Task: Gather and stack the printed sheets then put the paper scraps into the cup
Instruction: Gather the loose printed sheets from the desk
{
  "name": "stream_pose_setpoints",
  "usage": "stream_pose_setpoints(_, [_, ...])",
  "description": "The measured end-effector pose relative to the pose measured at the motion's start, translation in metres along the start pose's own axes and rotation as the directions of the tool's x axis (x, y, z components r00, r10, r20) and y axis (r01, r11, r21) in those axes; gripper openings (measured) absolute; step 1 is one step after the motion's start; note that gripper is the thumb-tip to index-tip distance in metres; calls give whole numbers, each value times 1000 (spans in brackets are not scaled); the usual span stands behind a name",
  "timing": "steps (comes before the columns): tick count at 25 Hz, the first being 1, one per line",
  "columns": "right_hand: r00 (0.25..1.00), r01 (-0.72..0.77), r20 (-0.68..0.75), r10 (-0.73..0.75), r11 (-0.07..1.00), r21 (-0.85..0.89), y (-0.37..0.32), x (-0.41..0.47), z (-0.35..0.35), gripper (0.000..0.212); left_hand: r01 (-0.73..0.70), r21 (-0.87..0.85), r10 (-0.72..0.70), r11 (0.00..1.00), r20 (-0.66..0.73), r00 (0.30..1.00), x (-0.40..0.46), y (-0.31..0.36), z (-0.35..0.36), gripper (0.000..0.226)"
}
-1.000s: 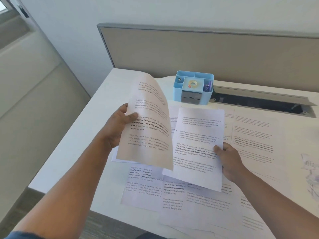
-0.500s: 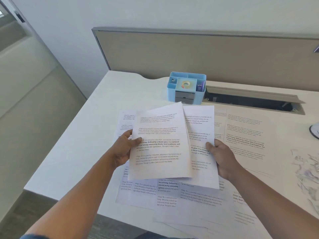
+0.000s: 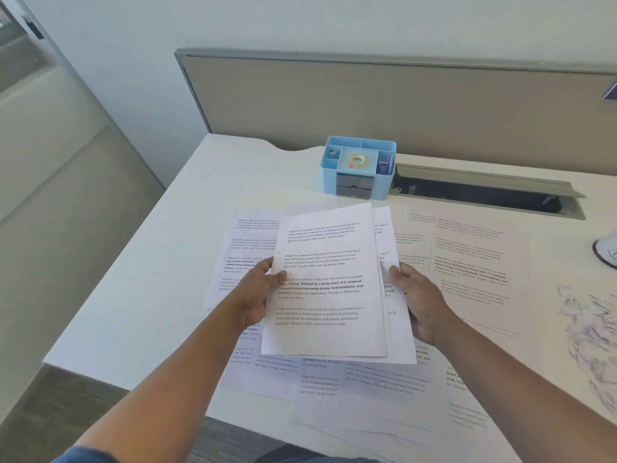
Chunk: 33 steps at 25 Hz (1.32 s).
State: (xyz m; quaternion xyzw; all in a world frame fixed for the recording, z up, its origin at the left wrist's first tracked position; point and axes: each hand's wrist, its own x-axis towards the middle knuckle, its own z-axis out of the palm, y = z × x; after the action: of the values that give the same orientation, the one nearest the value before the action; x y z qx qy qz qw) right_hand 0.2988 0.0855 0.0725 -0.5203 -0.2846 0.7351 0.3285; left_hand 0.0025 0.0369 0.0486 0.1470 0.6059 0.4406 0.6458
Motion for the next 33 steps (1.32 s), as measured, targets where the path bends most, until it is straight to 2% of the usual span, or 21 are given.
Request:
stream_pose_setpoints(7, [997, 6, 73, -5, 1000, -10, -3, -4, 6, 29, 54, 20, -55, 998, 41, 998, -5, -12, 12, 34])
stream_pose_setpoints(11, [995, 22, 97, -17, 999, -48, -7, -6, 8, 28, 36, -40, -35, 999, 35, 999, -6, -22, 16, 43])
stream_pose_setpoints(16, [995, 62, 88, -53, 993, -102, -18, -8, 8, 28, 19, -9, -19, 1000, 47, 999, -8, -23, 17, 45])
stream_pose_setpoints(21, [991, 50, 134, -31, 989, -137, -18, -5, 2, 55, 35, -4, -35, 999, 82, 996, -9, -23, 23, 45])
stream_pose_setpoints(23, [981, 110, 179, -73, 972, -208, -18, -7, 5, 37, 50, 0, -50, 999, 84, 995, -10, -25, 27, 44])
stream_pose_setpoints(24, [979, 131, 187, -86, 961, -245, -17, -8, 6, 36, 59, -13, -58, 998, 83, 995, -10, -27, 29, 45])
stream_pose_setpoints(28, [972, 164, 217, -94, 928, -334, -21, -11, 9, 51, 77, -91, -72, 993, 58, 996, -10, -32, 36, 46])
stream_pose_setpoints(30, [966, 169, 242, -86, 922, -347, -25, -11, 8, 53, 77, -90, -68, 993, 95, 993, -10, -31, 36, 36])
stream_pose_setpoints(33, [955, 161, 291, -58, 926, -341, -33, -16, 9, 50, 66, -87, -53, 994, 149, 987, -12, -29, 34, 33])
